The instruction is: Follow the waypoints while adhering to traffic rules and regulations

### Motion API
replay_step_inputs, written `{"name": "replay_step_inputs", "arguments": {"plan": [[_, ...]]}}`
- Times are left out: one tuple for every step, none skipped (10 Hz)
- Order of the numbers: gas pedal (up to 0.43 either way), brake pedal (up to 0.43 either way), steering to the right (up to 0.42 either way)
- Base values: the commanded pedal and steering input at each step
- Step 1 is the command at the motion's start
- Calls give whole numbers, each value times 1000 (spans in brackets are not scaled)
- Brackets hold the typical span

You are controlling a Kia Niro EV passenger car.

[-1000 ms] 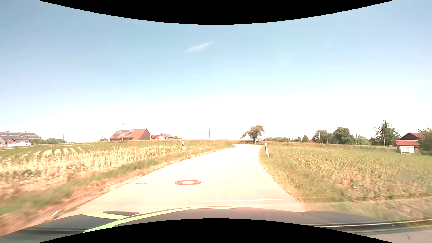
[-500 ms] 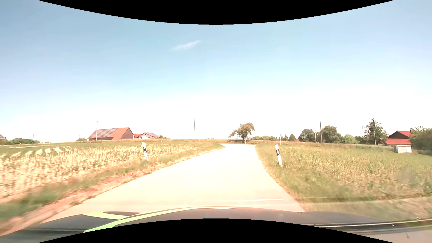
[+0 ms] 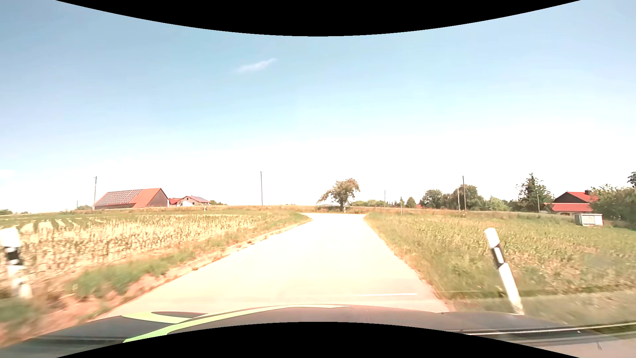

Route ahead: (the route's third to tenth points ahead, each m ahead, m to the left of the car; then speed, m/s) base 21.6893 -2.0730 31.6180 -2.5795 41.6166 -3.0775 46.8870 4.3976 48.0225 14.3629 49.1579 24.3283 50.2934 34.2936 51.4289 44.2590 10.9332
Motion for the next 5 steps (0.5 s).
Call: {"name": "replay_step_inputs", "arguments": {"plan": [[0, 55, 45], [0, 61, 44], [0, 67, 44], [0, 67, 44], [0, 67, 44]]}}
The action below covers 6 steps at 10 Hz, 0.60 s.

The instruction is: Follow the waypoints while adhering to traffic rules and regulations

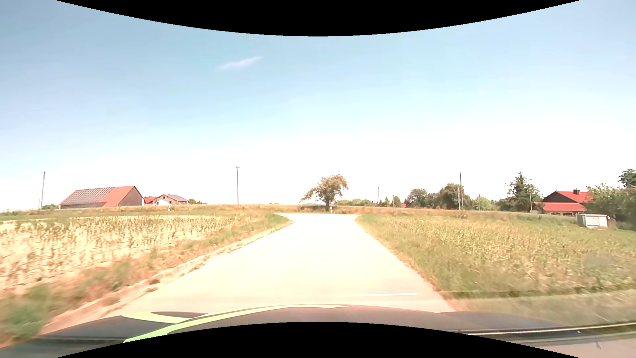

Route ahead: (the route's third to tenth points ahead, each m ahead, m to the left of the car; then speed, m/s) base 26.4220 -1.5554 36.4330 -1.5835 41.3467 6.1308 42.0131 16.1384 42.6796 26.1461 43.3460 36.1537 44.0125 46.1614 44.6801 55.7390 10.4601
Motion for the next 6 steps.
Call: {"name": "replay_step_inputs", "arguments": {"plan": [[0, 67, 41], [0, 73, 34], [0, 85, 25], [0, 91, 19], [0, 104, 15], [0, 116, 12]]}}
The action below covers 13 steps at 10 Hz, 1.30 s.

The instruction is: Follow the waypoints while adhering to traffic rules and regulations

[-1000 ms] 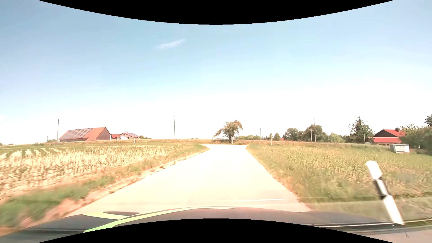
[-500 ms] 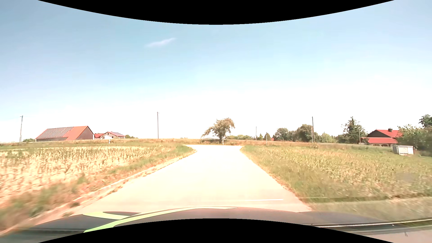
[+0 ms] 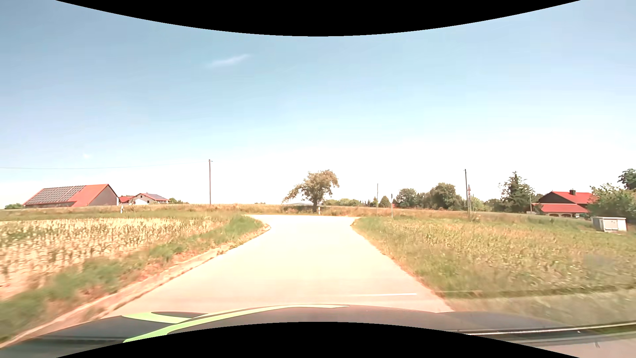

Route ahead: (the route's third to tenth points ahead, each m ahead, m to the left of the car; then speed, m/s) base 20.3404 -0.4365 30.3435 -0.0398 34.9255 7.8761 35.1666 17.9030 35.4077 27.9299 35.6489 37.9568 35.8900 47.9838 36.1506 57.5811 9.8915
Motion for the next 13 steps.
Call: {"name": "replay_step_inputs", "arguments": {"plan": [[0, 122, 11], [0, 134, 9], [0, 146, 5], [0, 159, 5], [0, 165, 5], [0, 171, 5], [0, 183, 5], [0, 201, 4], [0, 220, 3], [0, 226, 3], [0, 226, 2], [0, 226, 0], [0, 226, -2]]}}
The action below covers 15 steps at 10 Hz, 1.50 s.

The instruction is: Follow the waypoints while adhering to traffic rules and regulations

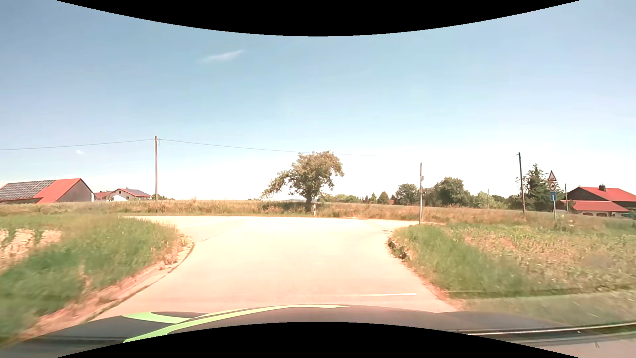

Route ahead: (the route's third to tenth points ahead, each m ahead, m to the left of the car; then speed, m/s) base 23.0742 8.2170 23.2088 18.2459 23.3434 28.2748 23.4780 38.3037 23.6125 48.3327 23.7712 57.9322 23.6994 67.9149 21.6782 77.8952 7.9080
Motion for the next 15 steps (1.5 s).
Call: {"name": "replay_step_inputs", "arguments": {"plan": [[0, 226, -5], [0, 226, -9], [0, 226, -15], [0, 220, -24], [0, 213, -34], [0, 201, -45], [0, 183, -57], [0, 146, -70], [0, 91, -84], [0, 30, -106], [0, 0, -131], [0, 0, -154], [0, 0, -186], [0, 0, -213], [0, 0, -229]]}}
